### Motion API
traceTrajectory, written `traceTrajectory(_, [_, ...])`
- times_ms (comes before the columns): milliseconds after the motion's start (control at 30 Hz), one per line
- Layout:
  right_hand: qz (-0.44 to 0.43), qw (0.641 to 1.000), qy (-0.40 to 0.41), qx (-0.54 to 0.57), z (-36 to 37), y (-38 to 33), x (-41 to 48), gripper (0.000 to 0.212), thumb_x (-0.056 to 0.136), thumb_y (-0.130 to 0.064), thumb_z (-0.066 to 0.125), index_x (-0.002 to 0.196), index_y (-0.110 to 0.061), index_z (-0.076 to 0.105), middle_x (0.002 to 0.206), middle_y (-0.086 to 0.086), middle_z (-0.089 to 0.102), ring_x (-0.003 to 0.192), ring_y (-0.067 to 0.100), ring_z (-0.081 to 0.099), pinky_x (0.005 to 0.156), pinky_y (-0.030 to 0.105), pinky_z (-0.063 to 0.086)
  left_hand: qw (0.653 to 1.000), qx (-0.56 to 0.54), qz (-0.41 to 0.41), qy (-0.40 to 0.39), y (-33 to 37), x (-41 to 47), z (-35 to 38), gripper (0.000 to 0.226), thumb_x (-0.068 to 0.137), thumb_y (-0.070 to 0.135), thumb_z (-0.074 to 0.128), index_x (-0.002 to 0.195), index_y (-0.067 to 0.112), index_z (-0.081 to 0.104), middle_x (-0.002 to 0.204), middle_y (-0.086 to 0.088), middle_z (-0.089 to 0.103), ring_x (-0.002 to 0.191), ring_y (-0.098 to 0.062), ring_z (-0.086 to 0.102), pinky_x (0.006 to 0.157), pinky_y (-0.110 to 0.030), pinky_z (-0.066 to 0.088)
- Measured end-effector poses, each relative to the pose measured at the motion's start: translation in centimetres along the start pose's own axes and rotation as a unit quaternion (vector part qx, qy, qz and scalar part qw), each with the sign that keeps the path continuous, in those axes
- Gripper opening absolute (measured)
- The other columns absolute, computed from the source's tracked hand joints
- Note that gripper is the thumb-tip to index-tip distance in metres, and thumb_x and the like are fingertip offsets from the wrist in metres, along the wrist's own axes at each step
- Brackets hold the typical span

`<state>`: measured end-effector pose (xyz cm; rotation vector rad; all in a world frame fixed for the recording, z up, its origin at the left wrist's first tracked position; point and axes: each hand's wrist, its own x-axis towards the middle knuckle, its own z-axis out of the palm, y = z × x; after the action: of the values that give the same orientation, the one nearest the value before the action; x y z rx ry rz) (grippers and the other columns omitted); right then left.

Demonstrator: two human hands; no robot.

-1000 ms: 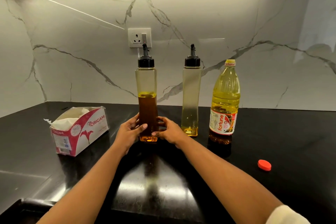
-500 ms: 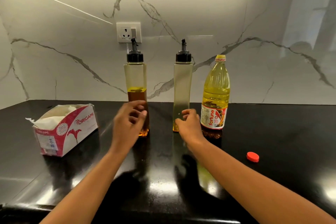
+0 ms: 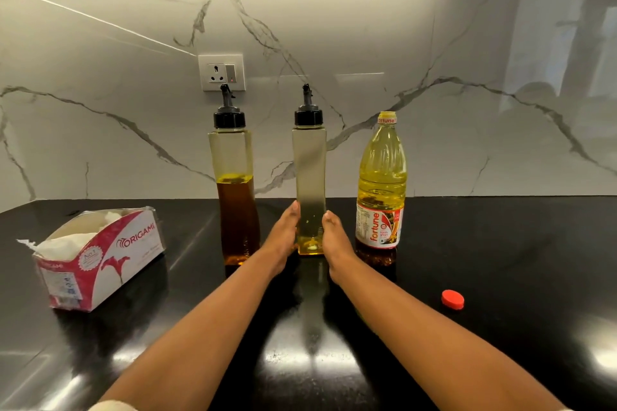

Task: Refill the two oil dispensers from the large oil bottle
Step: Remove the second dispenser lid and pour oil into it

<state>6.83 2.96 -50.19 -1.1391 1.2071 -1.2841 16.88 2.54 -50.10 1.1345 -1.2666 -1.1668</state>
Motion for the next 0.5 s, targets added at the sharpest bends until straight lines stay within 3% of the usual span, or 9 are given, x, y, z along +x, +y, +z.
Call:
traceTrajectory(100, [-0.016, 0.999, -0.017, -0.045, -1.1, 0.2, -0.7, 0.038, 0.101, -0.026, 0.038, 0.138, -0.024, 0.037, 0.133, 0.004, 0.050, 0.116, 0.017, 0.049, 0.096, 0.032, 0.042, 1.000, 0.020, 0.008, -0.008, -0.7, -1.0, -1.4, 0.045, 0.090, 0.058, 0.045, 0.132, 0.042, 0.046, 0.124, 0.014, 0.056, 0.113, -0.008, 0.054, 0.091, -0.034, 0.049])
traceTrajectory(167, [-0.030, 0.997, -0.035, -0.059, -1.7, 0.4, -1.9, 0.035, 0.099, -0.021, 0.042, 0.134, -0.024, 0.041, 0.126, 0.002, 0.055, 0.110, 0.014, 0.053, 0.091, 0.030, 0.045, 0.999, 0.029, 0.021, -0.022, -1.1, -2.4, -2.5, 0.052, 0.079, 0.058, 0.056, 0.128, 0.041, 0.047, 0.123, 0.015, 0.057, 0.112, -0.006, 0.056, 0.080, -0.029, 0.053])
traceTrajectory(300, [-0.045, 0.994, -0.068, -0.070, -2.4, 0.9, -5.5, 0.030, 0.096, -0.016, 0.050, 0.124, -0.026, 0.046, 0.118, 0.000, 0.057, 0.107, 0.017, 0.058, 0.094, 0.043, 0.050, 0.995, 0.056, 0.068, -0.035, -1.8, -5.1, -3.6, 0.049, 0.073, 0.042, 0.071, 0.118, 0.042, 0.051, 0.116, 0.008, 0.062, 0.098, -0.004, 0.068, 0.065, -0.019, 0.055])
traceTrajectory(433, [-0.053, 0.992, -0.087, -0.075, -3.1, 0.7, -8.4, 0.029, 0.094, -0.013, 0.053, 0.117, -0.028, 0.046, 0.115, -0.001, 0.058, 0.104, 0.016, 0.060, 0.091, 0.042, 0.052, 0.992, 0.066, 0.090, -0.059, -1.5, -7.2, -4.1, 0.052, 0.070, 0.037, 0.076, 0.117, 0.038, 0.054, 0.114, 0.003, 0.063, 0.092, -0.003, 0.069, 0.065, -0.020, 0.055])
traceTrajectory(500, [-0.041, 0.990, -0.100, -0.087, -3.4, 0.4, -9.7, 0.031, 0.093, -0.011, 0.054, 0.118, -0.027, 0.047, 0.117, 0.000, 0.058, 0.100, 0.013, 0.060, 0.083, 0.035, 0.055, 0.991, 0.071, 0.089, -0.064, -1.5, -8.1, -4.4, 0.055, 0.069, 0.039, 0.077, 0.119, 0.036, 0.053, 0.116, 0.000, 0.063, 0.094, -0.006, 0.069, 0.068, -0.023, 0.056])
